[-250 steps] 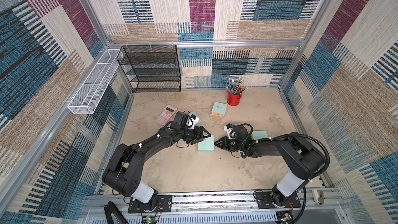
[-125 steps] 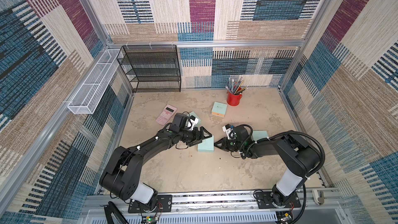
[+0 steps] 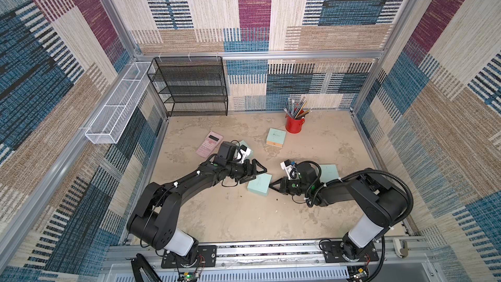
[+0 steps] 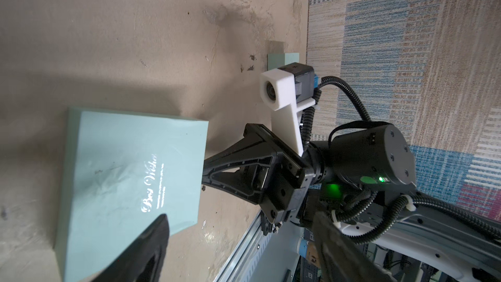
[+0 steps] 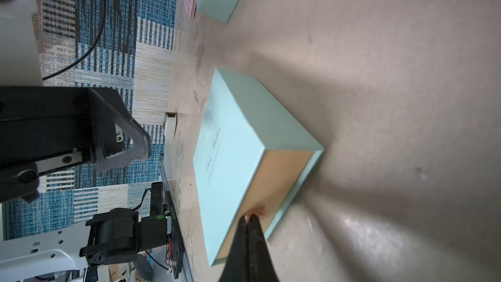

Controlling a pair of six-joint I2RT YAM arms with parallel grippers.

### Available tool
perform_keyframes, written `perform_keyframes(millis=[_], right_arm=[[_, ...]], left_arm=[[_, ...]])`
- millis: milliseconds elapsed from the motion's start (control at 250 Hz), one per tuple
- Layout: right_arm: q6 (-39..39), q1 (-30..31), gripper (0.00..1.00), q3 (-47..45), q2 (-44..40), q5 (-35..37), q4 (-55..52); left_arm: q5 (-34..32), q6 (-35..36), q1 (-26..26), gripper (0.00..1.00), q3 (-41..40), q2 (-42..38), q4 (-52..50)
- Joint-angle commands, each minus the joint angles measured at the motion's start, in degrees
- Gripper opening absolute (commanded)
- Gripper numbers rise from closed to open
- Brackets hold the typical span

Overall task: Take out the earrings from the drawer-style jewelry box
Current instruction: Open the drawer in the jewelry box.

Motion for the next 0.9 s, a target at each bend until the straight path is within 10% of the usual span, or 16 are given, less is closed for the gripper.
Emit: perform_keyframes(millis=[0, 896], right_arm=[[2.39, 1.47, 0.0, -0.82, 0.3, 2.64, 4.2], [4.12, 1.71, 0.0, -5.02, -2.65, 10.39, 0.26]], left_arm=[[2.11, 0.79, -0.56, 0.84, 0.62, 0.82, -0.27], [-5.45, 5.01, -2.07, 0.8, 1.89, 7.22, -7.2]])
